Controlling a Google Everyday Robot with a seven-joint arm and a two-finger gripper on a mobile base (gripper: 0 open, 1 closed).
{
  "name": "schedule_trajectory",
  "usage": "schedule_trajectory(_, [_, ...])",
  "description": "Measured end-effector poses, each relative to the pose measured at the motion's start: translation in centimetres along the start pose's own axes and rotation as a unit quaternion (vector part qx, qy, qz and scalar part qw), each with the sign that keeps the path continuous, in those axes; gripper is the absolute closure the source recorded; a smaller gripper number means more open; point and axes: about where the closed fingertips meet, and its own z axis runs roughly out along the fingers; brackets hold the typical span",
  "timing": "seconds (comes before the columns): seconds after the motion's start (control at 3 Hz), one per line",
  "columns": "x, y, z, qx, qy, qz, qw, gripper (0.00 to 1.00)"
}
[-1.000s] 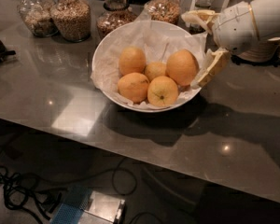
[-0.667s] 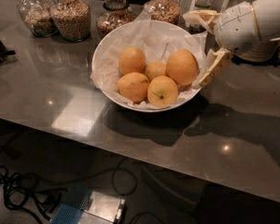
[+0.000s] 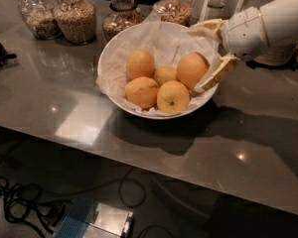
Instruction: Pick orange from white bowl
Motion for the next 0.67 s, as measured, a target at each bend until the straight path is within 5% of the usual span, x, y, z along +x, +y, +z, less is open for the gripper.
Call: schedule_trajectory(0.67, [3.5,0.0,2.6,-0.035,0.005,0.059,0.9977,0.07])
